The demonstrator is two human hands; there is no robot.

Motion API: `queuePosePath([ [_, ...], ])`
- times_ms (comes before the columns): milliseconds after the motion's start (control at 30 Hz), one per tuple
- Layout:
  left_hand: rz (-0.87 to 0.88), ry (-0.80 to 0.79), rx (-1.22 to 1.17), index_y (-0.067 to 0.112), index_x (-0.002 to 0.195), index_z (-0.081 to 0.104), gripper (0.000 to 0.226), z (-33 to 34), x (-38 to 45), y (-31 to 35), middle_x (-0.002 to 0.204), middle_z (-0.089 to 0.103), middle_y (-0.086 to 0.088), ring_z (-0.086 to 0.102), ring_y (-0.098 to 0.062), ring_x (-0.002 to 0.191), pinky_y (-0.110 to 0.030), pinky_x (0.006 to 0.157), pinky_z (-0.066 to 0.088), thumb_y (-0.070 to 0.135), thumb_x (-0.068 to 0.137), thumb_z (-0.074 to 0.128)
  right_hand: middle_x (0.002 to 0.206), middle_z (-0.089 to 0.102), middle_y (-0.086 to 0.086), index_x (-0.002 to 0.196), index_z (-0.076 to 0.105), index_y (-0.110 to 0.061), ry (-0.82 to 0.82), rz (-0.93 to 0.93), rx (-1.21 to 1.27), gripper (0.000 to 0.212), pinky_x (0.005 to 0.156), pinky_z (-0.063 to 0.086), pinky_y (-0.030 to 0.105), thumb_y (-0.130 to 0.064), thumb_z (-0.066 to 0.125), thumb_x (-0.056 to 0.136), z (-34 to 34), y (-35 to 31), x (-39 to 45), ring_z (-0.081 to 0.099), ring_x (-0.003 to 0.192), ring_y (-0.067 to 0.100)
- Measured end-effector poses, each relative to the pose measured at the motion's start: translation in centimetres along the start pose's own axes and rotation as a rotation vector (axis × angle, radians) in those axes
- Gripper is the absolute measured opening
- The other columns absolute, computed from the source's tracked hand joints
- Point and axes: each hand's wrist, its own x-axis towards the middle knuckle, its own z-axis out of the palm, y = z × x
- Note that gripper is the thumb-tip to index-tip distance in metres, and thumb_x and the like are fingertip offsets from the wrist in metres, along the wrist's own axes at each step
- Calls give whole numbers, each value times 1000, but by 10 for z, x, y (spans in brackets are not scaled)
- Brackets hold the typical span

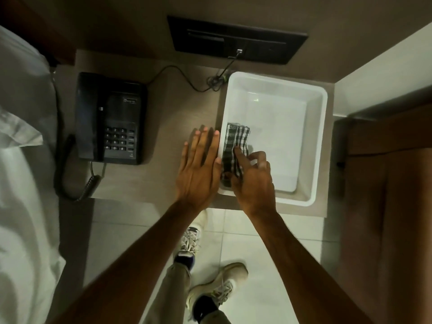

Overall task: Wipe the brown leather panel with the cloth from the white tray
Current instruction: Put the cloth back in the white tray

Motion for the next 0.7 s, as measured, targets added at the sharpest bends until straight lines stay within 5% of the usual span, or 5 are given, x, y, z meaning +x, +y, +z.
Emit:
queuePosePath([
  [167,18,-1,51,8,174,21,73,8,-2,9,184,16,-16,10,-33,172,-55,142,8,43,111,14,139,47,22,150,51,-21,79,118,195,53,96,52,51,-16,56,97,4,-5,-8,54,120,41],
  [300,-16,-21,50,7,175,16,76,11,-7,13,185,12,-14,6,-29,173,-53,144,6,44,110,7,150,48,13,150,51,-22,-13,-27,68,48,101,58,46,-38,53,104,2,10,-10,55,131,31],
  [400,-16,3,23,11,175,17,74,10,-11,10,186,13,-11,5,-27,173,-49,143,3,45,110,8,147,53,12,147,55,-26,145,-66,-74,49,102,56,48,-49,44,105,-1,17,-11,54,129,30],
  [567,-131,56,71,15,176,18,70,14,3,-10,186,13,-12,7,-28,173,-53,143,5,44,112,12,176,2,12,167,9,-21,38,-158,-165,70,132,14,51,-52,29,108,15,15,5,1,163,33],
  [700,-62,33,254,17,178,12,70,36,9,-39,186,5,-15,2,-32,173,-56,141,3,46,116,27,176,-5,12,167,1,-17,-20,-168,-184,75,131,17,55,-52,24,106,33,25,12,-5,163,32],
])
